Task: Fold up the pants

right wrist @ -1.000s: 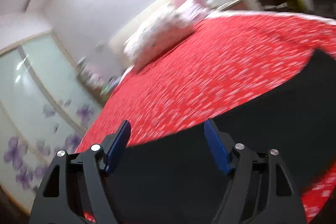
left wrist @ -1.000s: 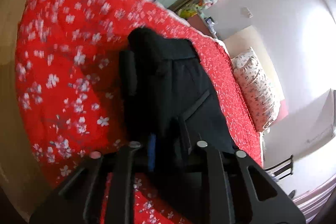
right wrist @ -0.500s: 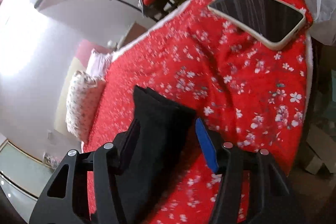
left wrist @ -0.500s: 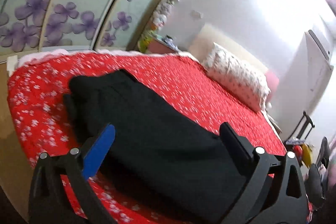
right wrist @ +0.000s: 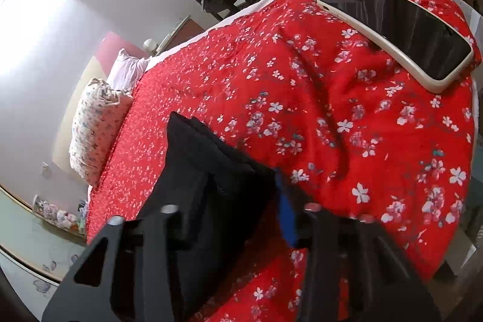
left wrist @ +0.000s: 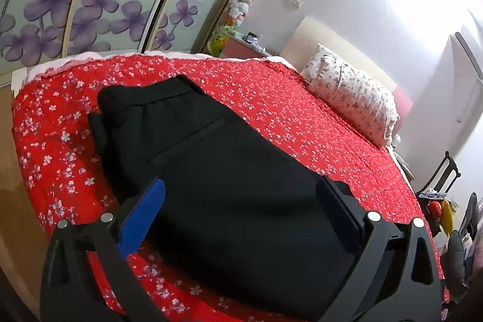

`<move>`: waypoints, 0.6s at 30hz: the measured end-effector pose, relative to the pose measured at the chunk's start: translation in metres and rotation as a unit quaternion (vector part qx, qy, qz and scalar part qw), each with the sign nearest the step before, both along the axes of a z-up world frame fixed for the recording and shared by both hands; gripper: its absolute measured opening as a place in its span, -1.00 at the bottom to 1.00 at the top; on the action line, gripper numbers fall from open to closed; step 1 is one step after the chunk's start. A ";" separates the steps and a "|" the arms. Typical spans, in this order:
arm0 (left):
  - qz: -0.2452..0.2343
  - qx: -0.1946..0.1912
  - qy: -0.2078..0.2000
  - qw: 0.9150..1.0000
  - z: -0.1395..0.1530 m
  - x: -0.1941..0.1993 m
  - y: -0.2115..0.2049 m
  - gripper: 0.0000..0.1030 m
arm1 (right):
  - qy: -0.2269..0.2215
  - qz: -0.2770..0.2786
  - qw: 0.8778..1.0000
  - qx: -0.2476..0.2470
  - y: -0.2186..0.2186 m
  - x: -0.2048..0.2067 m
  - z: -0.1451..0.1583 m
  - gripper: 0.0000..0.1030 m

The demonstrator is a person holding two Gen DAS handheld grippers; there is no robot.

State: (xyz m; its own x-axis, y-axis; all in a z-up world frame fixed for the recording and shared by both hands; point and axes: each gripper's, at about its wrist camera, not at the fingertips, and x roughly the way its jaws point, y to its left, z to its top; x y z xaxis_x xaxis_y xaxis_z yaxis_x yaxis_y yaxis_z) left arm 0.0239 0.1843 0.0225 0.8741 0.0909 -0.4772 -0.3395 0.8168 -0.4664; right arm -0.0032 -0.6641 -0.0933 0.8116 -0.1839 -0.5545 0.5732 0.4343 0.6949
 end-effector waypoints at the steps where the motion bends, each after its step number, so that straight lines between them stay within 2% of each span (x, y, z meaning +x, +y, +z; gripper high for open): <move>1: 0.000 -0.001 0.001 1.000 0.001 0.000 -0.001 0.94 | -0.004 -0.001 1.000 0.001 0.000 0.001 0.001 -0.36; 2: 0.000 -0.002 0.002 1.000 0.000 0.000 -0.002 0.94 | -0.007 -0.003 1.000 0.001 0.000 0.001 0.002 -0.42; 5: -0.002 0.000 0.005 1.000 0.000 0.001 -0.004 0.94 | -0.018 -0.010 1.000 -0.005 0.000 -0.003 0.008 -0.44; 6: -0.002 0.001 0.005 1.000 0.000 0.001 -0.004 0.94 | -0.012 -0.011 1.000 -0.004 0.000 -0.003 0.008 -0.40; 7: -0.003 0.001 0.006 1.000 0.000 0.001 -0.005 0.94 | 0.003 -0.013 1.000 0.011 -0.004 0.000 0.002 -0.27; 10: -0.004 0.002 0.009 1.000 0.000 0.002 -0.005 0.94 | 0.001 -0.015 1.000 0.021 -0.004 0.001 -0.003 -0.27; 12: -0.004 0.002 0.010 1.000 0.001 0.003 -0.005 0.94 | -0.003 -0.017 1.000 0.014 -0.001 0.000 -0.002 -0.38; 14: -0.004 0.001 0.011 1.000 0.000 0.003 -0.004 0.94 | -0.025 -0.026 0.999 0.018 0.000 -0.006 0.000 -0.61; 18: -0.004 -0.002 0.012 1.000 -0.001 0.003 -0.002 0.94 | -0.066 -0.031 0.997 -0.004 0.012 -0.016 0.017 -0.66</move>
